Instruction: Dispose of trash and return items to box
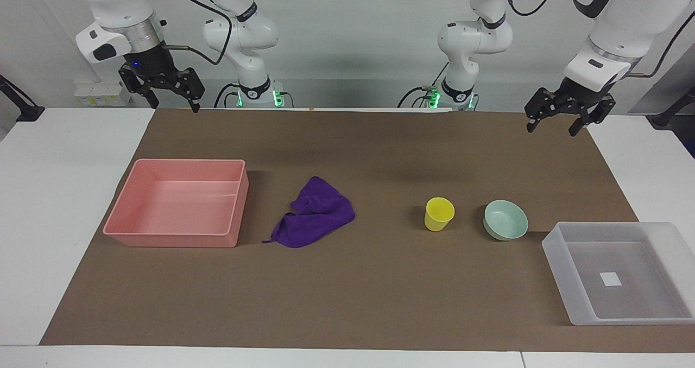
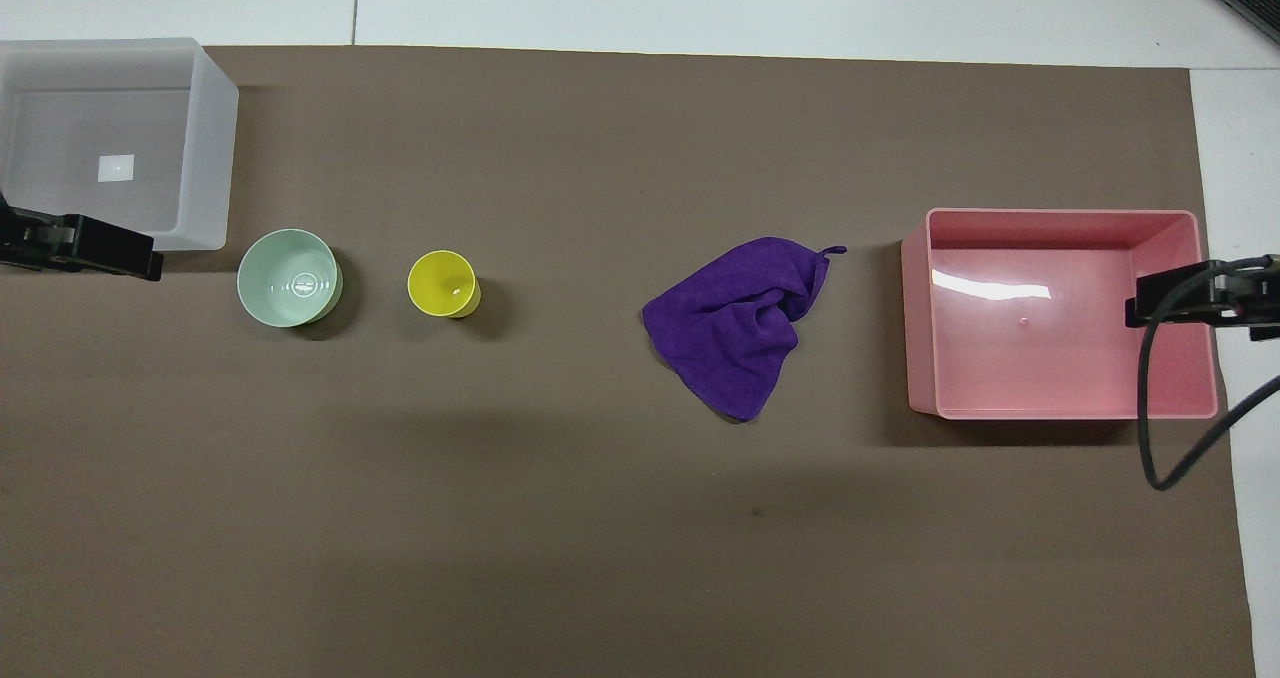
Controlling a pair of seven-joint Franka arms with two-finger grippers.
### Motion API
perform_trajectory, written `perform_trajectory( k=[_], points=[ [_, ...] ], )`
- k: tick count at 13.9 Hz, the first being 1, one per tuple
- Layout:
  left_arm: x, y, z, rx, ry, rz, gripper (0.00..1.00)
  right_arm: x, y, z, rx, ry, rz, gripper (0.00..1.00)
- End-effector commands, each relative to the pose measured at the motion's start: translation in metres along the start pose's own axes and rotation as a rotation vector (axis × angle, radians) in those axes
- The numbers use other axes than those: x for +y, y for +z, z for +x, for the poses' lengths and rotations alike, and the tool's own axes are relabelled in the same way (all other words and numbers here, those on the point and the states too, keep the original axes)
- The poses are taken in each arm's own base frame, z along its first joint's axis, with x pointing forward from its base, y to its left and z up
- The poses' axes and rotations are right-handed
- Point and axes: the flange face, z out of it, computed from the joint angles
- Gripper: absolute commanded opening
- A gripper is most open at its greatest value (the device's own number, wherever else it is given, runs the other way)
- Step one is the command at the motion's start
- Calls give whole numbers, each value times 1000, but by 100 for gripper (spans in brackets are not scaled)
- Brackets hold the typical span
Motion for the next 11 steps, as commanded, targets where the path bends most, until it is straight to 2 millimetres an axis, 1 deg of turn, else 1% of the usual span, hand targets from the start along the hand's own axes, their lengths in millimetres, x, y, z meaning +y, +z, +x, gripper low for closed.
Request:
perform_trajectory(
  k=[1, 6, 8, 9, 10, 11],
  points=[
    [-3, -1, -4, 4, -10, -6, 100, 1, -2, -9, -8, -21, 7, 100],
    [-2, 1, -4, -1, -5, -5, 100, 1, -1, -9, -5, -19, 9, 100],
    [-2, 0, -5, 1, -8, -3, 100, 1, 4, -12, -12, -33, 9, 100],
    [-2, 0, -4, 7, -12, -1, 100, -5, 8, -14, 8, -38, 12, 100],
    [-3, -2, -2, 31, -21, 0, 100, -11, 12, -13, 34, -51, 16, 100],
    [-2, 0, 0, 30, -19, 0, 100, -11, 14, -12, 46, -48, 17, 100]
  ],
)
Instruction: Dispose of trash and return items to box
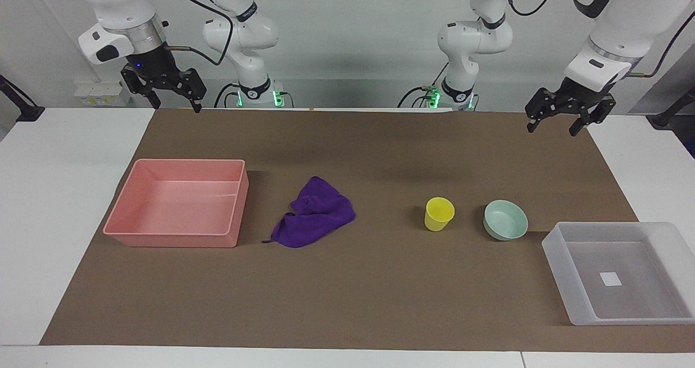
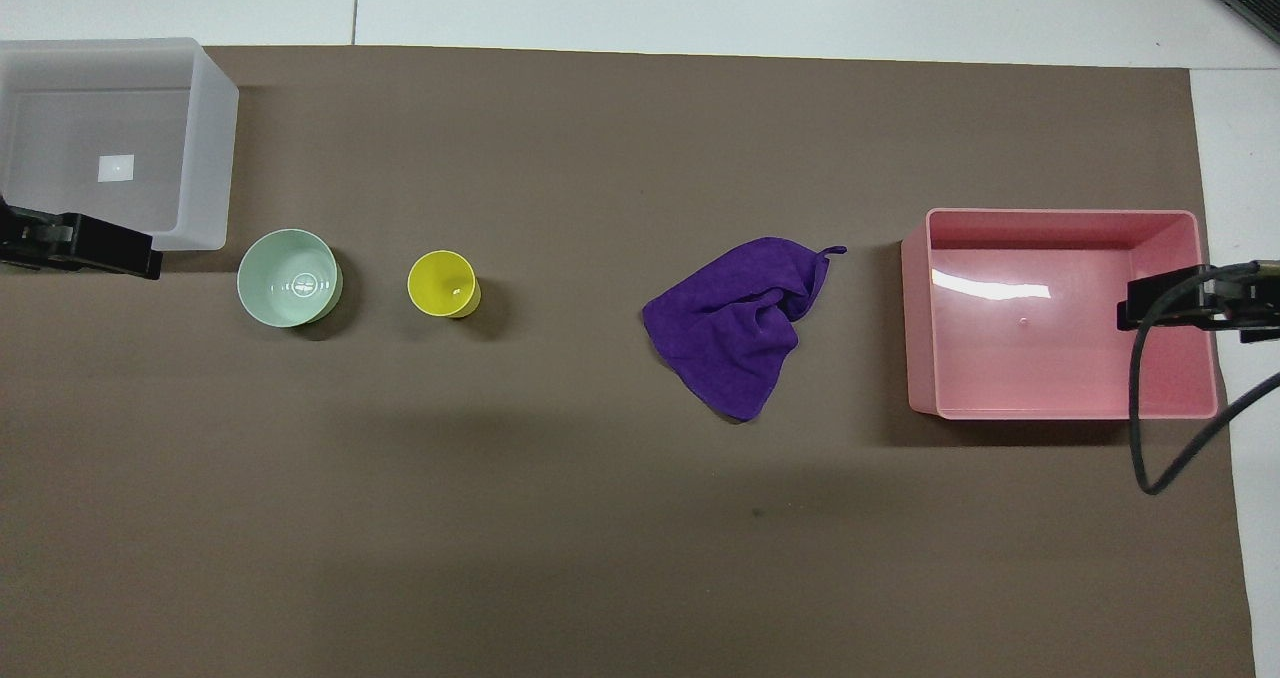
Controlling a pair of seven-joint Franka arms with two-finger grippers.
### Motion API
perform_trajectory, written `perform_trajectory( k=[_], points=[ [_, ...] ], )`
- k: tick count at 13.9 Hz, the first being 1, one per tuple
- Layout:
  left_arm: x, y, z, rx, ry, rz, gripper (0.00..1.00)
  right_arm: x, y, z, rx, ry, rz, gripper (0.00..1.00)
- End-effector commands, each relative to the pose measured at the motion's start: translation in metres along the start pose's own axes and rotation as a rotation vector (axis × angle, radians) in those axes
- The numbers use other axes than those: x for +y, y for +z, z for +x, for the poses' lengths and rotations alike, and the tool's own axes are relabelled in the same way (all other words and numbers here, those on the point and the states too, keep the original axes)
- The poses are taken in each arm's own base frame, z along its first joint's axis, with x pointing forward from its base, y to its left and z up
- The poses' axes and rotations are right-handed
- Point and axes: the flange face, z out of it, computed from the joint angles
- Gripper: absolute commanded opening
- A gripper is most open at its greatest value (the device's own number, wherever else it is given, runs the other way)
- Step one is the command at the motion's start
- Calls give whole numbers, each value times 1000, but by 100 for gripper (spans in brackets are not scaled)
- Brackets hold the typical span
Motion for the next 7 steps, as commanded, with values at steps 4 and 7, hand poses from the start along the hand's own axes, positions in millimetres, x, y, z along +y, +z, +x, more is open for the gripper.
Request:
perform_trajectory(
  k=[4, 7],
  points=[
    [-10, 23, 12, 3, -30, -10, 100, -84, 59, 5, 116, -24, 37, 100],
    [-25, 45, 24, 27, -53, -9, 100, -154, 122, 28, 131, -20, 47, 100]
  ],
)
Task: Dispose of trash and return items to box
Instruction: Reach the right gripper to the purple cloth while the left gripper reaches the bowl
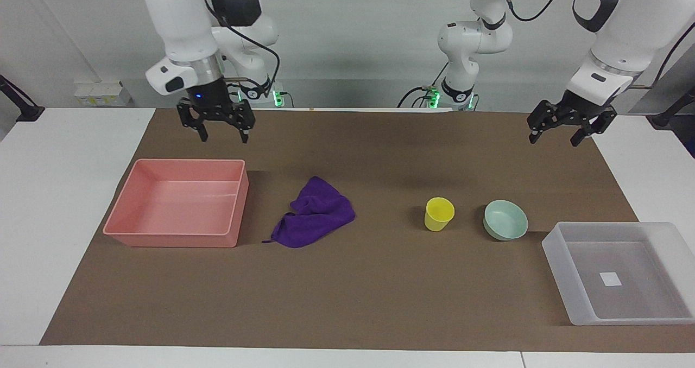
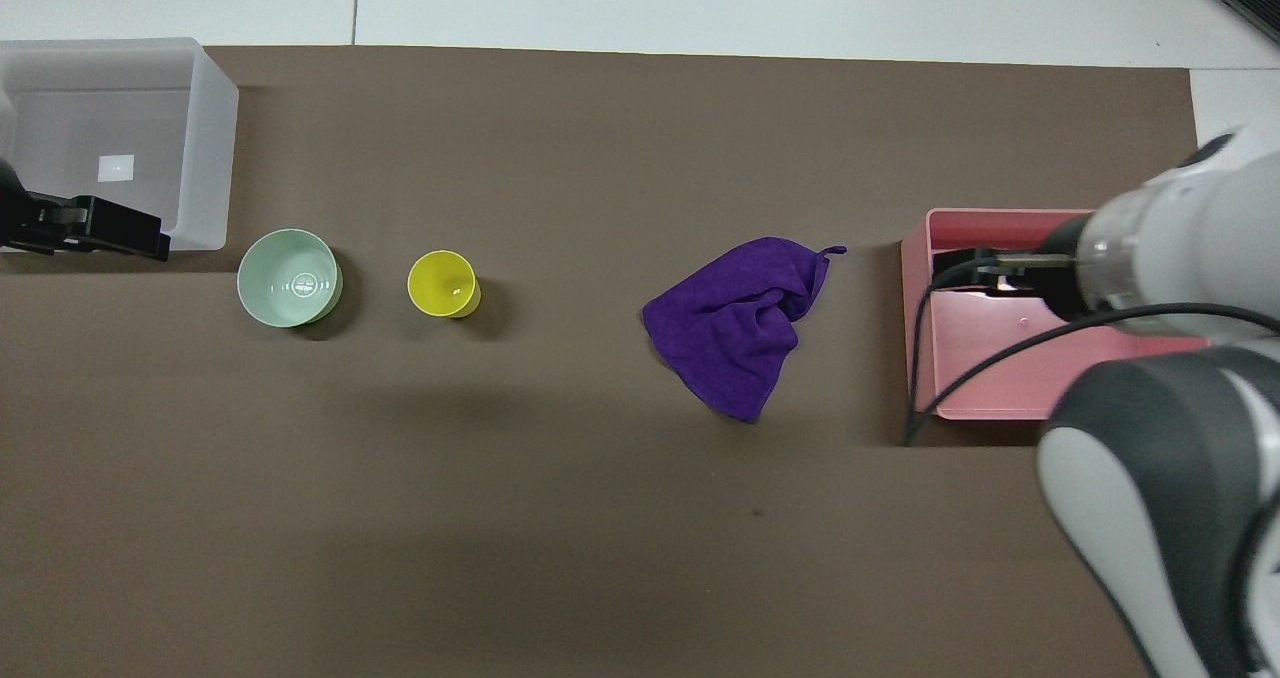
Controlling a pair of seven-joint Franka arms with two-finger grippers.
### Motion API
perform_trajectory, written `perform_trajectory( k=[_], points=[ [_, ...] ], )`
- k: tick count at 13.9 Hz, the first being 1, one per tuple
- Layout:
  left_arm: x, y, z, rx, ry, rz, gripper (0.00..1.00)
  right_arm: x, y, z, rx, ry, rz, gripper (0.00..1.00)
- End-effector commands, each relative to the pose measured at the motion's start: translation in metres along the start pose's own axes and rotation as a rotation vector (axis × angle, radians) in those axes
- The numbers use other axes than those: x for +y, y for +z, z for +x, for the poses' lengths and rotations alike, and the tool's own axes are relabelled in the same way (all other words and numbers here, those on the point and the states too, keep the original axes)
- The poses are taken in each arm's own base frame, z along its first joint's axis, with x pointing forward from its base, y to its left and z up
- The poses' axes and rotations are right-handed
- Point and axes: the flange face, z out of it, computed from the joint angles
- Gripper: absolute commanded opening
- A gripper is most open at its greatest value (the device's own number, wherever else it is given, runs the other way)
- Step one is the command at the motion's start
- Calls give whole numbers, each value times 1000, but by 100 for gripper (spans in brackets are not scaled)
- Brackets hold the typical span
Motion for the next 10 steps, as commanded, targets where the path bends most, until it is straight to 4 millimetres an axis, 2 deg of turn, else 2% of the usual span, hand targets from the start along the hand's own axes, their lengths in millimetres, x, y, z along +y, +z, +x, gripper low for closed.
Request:
perform_trajectory(
  k=[1, 4, 7, 9, 10],
  points=[
    [-15, 26, 7, 26, -36, -10, 100, -36, 63, 16, 5, 14, 5, 100],
    [-21, 69, 9, 49, -49, -7, 100, -72, 134, 22, 29, 24, 12, 100],
    [-33, 128, 20, 60, -80, -3, 100, -90, 180, 15, 37, 7, 18, 100],
    [-40, 164, 17, 84, -93, 1, 100, -97, 212, 12, 18, -2, 9, 100],
    [-45, 179, 13, 95, -102, 4, 100, -113, 227, 5, 17, -23, 19, 100]
  ],
)
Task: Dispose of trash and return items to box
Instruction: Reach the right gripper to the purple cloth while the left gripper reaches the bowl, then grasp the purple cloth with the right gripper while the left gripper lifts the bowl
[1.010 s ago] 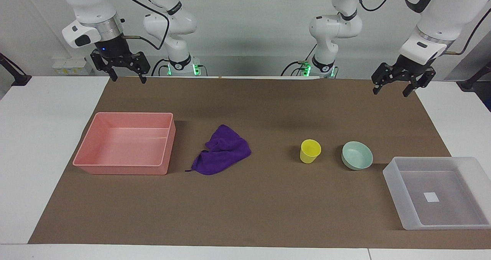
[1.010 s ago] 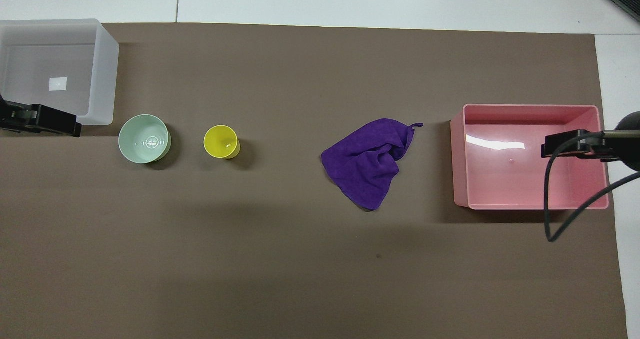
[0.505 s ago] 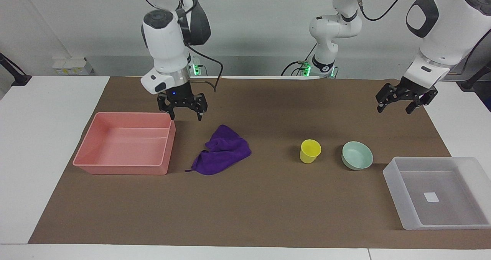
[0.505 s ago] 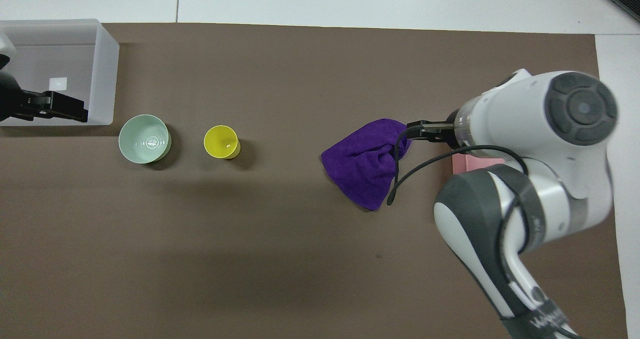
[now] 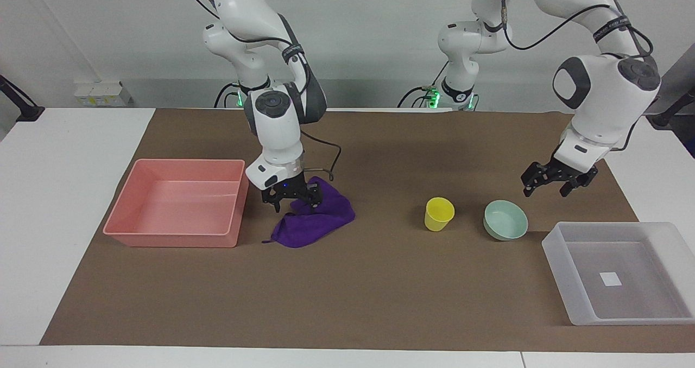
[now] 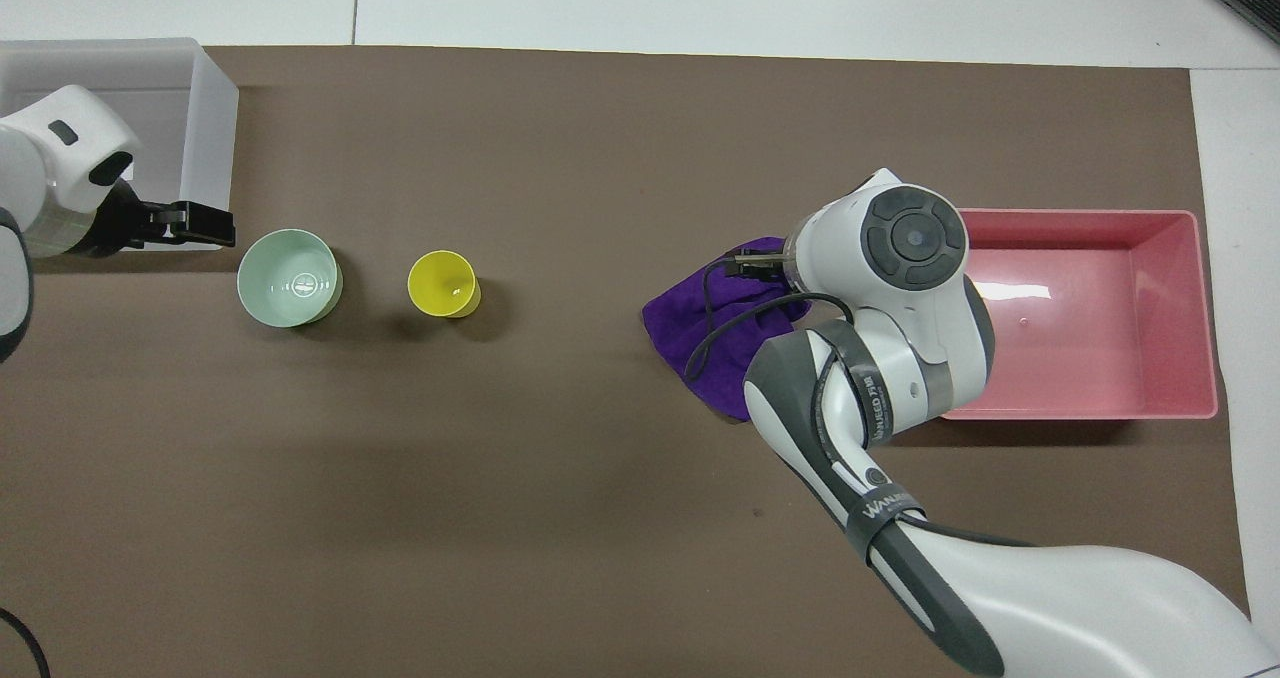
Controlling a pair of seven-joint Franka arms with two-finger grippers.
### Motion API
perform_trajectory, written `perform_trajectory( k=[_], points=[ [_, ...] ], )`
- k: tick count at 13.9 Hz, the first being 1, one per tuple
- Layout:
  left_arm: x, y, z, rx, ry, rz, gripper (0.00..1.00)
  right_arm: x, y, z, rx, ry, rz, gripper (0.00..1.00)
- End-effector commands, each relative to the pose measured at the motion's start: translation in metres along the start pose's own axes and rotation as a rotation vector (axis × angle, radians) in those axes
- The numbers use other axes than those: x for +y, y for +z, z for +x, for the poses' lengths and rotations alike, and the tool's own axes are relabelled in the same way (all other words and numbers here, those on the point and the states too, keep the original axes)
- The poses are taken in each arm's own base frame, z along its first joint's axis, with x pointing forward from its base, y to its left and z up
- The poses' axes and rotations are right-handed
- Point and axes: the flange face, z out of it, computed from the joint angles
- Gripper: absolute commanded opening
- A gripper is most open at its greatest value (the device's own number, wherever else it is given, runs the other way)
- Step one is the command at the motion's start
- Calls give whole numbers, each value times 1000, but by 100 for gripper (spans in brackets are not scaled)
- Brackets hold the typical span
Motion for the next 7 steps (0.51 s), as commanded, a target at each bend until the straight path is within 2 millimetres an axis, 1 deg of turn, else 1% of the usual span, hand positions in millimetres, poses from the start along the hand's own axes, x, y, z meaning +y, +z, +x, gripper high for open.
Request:
perform_trajectory(
  k=[1, 3, 6, 7],
  points=[
    [-9, 34, -14, 35, -31, -4, 100, -17, 31, -12, 0, -10, 18, 100],
    [-14, 61, -13, 24, -45, -4, 100, -7, 38, -14, -13, -39, 10, 100],
    [-14, 98, -14, 17, -69, -5, 100, -6, 47, -20, -15, -50, 10, 100],
    [-9, 106, -13, 19, -69, -6, 100, -7, 47, -21, -8, -54, 14, 60]
  ],
)
